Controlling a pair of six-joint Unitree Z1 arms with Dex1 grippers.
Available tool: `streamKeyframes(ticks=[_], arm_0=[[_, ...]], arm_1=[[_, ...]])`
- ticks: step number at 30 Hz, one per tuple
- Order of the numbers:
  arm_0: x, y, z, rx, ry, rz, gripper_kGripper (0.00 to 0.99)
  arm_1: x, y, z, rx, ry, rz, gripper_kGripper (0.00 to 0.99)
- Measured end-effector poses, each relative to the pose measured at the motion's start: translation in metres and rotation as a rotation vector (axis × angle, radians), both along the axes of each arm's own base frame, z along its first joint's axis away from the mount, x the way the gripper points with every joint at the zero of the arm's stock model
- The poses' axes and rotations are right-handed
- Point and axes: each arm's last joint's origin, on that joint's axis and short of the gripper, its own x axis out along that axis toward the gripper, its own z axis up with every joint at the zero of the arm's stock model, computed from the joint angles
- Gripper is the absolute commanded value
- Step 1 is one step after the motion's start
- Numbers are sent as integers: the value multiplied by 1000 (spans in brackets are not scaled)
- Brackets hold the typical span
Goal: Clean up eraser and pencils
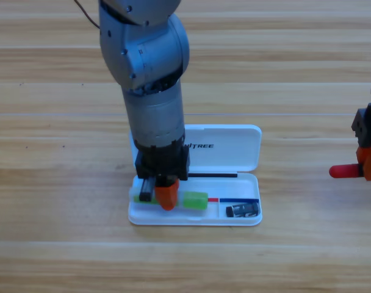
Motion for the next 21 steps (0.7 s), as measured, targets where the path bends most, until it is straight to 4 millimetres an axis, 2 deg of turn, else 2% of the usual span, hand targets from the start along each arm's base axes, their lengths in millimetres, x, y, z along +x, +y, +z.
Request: streamKeyframes(ticks=[10, 11, 13, 14, 18, 21], arm_0=[[0, 0, 0, -1, 0, -1, 0], [0, 0, 0, -2, -1, -1, 100], [0, -1, 0, -5, -3, -1, 383], [0, -1, 0, -5, -3, -1, 465], [0, -1, 1, -5, -3, -1, 660], [0, -1, 1, -6, -3, -1, 942]], arm_1=[[0, 0, 0, 0, 2, -28, 0], [0, 0, 0, 0, 2, -29, 0], [0, 0, 0, 0, 2, -31, 0], [0, 0, 0, 0, 2, -32, 0], [0, 0, 0, 0, 2, -32, 0], [0, 0, 0, 0, 2, -32, 0]])
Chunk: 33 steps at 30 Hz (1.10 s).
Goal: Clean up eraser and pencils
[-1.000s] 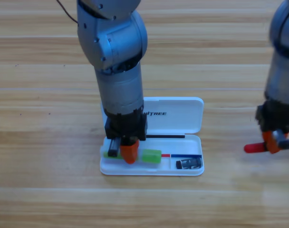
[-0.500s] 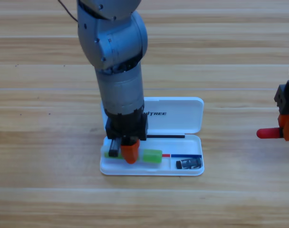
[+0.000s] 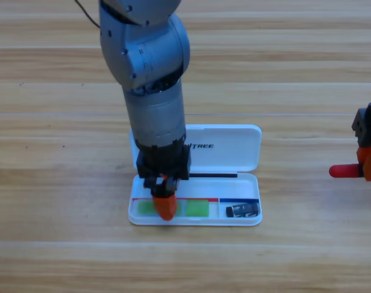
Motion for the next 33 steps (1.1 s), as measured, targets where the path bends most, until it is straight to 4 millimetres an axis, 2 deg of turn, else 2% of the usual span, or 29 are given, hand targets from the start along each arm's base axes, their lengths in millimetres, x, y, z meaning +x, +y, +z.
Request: streamKeyframes(ticks=[1, 9, 17, 20, 25, 33], arm_0=[[0, 0, 0, 0, 0, 0, 986], [0, 0, 0, 0, 0, 0, 990], [-4, 4, 4, 3, 10, 0, 990], [-14, 15, 23, 5, 19, -12, 990], [-28, 43, 77, -51, -33, -49, 990], [-26, 101, 126, -104, -81, -12, 990]], arm_1=[[0, 0, 0, 0, 0, 0, 0], [-1, 2, 3, 7, 3, -12, 0], [-13, 22, 14, 29, -5, -13, 0], [-19, 36, 19, 47, -20, -1, 0], [-27, 56, 22, 62, -29, 18, 0], [-22, 100, 13, 75, -32, 46, 0]])
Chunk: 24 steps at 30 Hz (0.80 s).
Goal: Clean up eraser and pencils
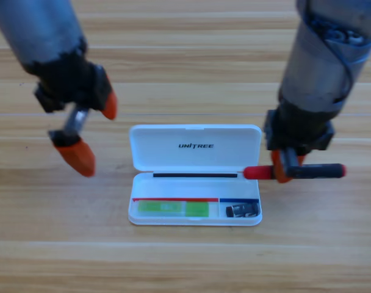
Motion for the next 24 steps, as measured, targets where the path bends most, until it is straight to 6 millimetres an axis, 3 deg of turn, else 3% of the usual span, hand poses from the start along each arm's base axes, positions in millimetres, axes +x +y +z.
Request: streamKeyframes(ticks=[7, 12, 18, 24], arm_0=[[2, 57, 25, -54, -47, 54, 990], [3, 89, 28, -77, -44, 106, 990], [7, 110, 21, -125, -30, 165, 990], [9, 117, -2, -159, -5, 192, 990]], arm_1=[[11, 50, -16, 16, -10, 40, 0], [13, 78, -28, 18, -11, 68, 0], [23, 100, -46, 17, -25, 75, 0], [32, 113, -65, 3, -33, 74, 0]])
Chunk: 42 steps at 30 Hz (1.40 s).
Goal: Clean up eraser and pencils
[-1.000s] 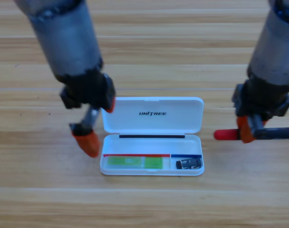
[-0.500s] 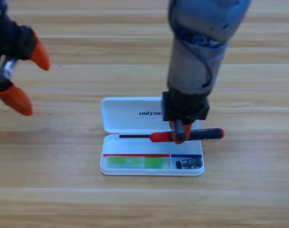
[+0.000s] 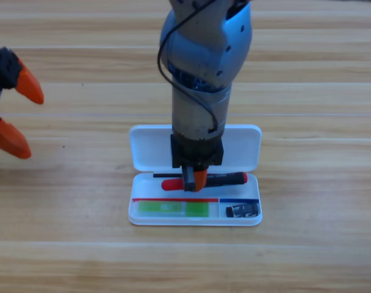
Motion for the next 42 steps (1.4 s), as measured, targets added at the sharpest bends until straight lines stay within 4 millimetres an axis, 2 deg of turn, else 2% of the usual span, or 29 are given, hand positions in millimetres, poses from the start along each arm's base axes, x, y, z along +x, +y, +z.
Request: streamKeyframes(ticks=[6, 9, 12, 13, 15, 16, 17, 20, 26, 28, 31, 35, 37, 40, 42], arm_0=[[0, 5, -19, -13, 14, 17, 990], [0, 6, -24, -11, 19, 19, 990], [-1, 6, -26, -9, 25, 20, 990], [-1, 6, -26, -9, 23, 20, 990], [-1, 6, -26, -11, 19, 20, 990], [-1, 6, -27, -11, 18, 20, 990], [-1, 6, -27, -12, 16, 20, 990], [0, 7, -28, -31, 5, 31, 990], [-6, 12, -28, -58, -7, 57, 990], [-7, 14, -26, -61, -12, 65, 990], [-6, 15, -26, -66, -17, 80, 990], [-4, 18, -28, -72, -19, 108, 990], [-2, 20, -27, -87, -28, 124, 989], [6, 21, -25, -143, -77, 138, 971], [11, 22, -23, -181, -103, 140, 956]], arm_1=[[5, 5, -10, -22, -25, -4, 0], [6, 6, -16, -33, -22, -4, 0], [7, 7, -14, -25, -28, -4, 0], [7, 7, -13, -24, -29, -4, 144], [7, 7, -13, -22, -30, -5, 597], [7, 7, -13, -22, -30, -5, 775], [7, 7, -13, -22, -30, -5, 839], [6, 6, -11, -24, -28, -12, 881], [-3, -2, 0, -13, 35, -8, 905], [-12, -11, 17, 11, 92, -2, 905], [-35, -36, 60, 78, 173, 12, 905], [-78, -88, 133, 226, 219, 51, 931], [-103, -120, 169, 309, 211, 76, 931], [-131, -161, 204, 442, 259, 85, 933], [-140, -180, 214, 524, 302, 70, 933]])
